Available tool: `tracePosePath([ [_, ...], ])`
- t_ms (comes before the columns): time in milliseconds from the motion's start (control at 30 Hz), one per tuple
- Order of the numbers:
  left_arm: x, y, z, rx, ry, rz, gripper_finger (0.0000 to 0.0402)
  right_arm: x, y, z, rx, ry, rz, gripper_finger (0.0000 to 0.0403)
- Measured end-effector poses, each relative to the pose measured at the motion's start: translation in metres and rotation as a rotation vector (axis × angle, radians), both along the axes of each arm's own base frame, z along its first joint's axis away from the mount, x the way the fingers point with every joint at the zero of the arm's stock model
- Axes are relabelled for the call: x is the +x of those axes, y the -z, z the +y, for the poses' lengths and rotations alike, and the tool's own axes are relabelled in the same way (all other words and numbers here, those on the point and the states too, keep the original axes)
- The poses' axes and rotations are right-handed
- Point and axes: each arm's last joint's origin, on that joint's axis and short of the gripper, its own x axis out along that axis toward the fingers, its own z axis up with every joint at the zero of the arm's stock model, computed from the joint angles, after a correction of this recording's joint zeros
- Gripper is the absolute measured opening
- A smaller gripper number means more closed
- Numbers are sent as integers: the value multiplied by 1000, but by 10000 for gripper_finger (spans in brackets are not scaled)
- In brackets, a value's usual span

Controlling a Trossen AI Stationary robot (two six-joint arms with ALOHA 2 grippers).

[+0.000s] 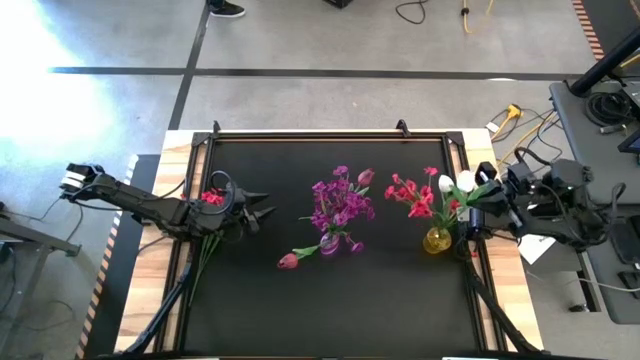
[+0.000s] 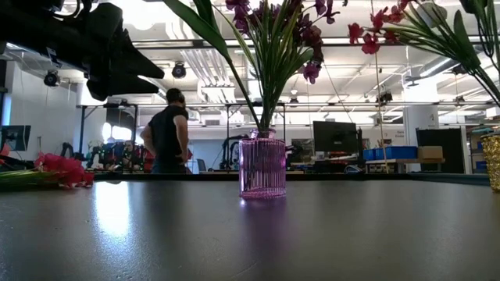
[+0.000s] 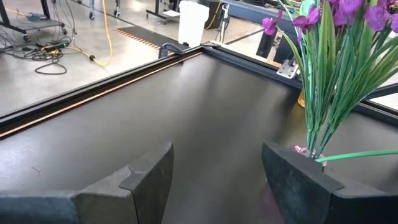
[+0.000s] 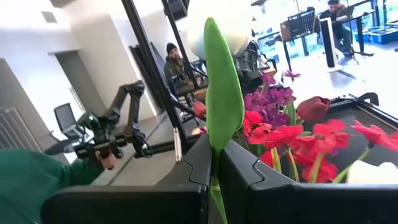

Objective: Sort flowers into vase by color
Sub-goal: Put the white flower into the yellow vase

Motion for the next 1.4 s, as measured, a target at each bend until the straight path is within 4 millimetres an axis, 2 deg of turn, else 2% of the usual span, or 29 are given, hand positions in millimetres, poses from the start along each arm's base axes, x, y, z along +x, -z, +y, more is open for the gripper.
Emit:
tracePosePath([
  [233,0,0,0,5,1,2,229,-12,15,2,35,-7,-43,12],
  [500,0,0,0,7,1,3,229,19,34,-2,83,-80,7,12],
  [833,0,0,0,6,1,2,229,13,33,1,77,-124,-8,12],
  [1000,0,0,0,-2,18,2,229,11,45,1,73,-124,106,13],
  [1167,2,0,-3,-12,127,28,229,17,59,-2,82,-25,254,13],
  [1300,4,-16,-6,-51,197,103,229,22,54,-4,86,-18,283,13],
  [1400,2,-31,-6,-107,190,225,229,24,46,-4,73,-13,326,13],
])
